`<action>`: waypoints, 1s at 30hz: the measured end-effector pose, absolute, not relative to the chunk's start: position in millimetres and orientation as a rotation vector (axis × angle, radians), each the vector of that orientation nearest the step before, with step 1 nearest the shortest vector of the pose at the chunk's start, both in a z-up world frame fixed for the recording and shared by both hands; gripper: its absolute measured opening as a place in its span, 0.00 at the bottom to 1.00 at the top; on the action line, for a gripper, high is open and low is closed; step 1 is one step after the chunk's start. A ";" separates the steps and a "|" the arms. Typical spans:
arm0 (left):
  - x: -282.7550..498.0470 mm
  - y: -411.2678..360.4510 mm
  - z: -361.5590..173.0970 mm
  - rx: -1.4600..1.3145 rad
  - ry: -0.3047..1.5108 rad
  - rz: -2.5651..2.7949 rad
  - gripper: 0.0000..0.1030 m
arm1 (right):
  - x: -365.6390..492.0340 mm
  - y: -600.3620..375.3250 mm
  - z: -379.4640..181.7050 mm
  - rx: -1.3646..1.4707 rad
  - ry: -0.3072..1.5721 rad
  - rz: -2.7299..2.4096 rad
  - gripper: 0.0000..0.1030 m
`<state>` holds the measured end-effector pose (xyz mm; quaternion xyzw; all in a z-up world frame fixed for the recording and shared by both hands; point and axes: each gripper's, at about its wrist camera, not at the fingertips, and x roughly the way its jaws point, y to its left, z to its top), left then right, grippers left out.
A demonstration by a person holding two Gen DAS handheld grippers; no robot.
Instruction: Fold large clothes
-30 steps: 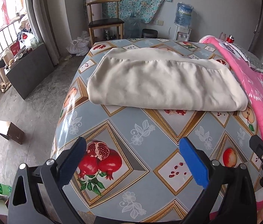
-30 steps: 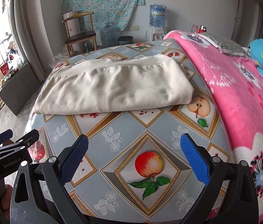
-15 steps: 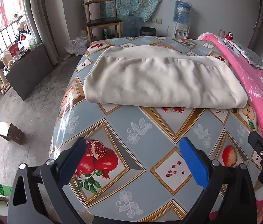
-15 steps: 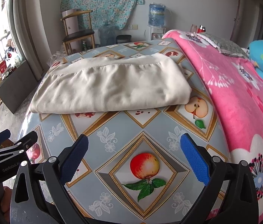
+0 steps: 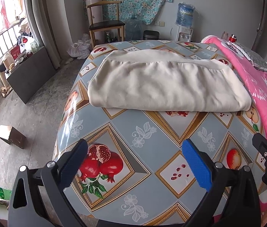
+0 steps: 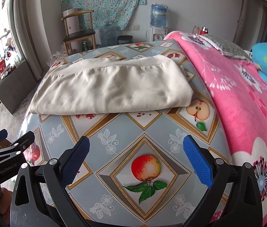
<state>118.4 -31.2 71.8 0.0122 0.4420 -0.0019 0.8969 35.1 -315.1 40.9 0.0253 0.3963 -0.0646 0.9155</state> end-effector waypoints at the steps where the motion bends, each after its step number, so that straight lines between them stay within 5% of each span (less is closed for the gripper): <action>1: 118.2 -31.5 72.2 0.027 0.915 -0.005 0.95 | 35.1 -315.4 41.0 0.053 0.816 -0.133 0.93; 30: 118.4 -32.8 75.0 0.033 0.908 -0.004 0.95 | 36.1 -315.6 40.0 0.043 0.822 -0.135 0.93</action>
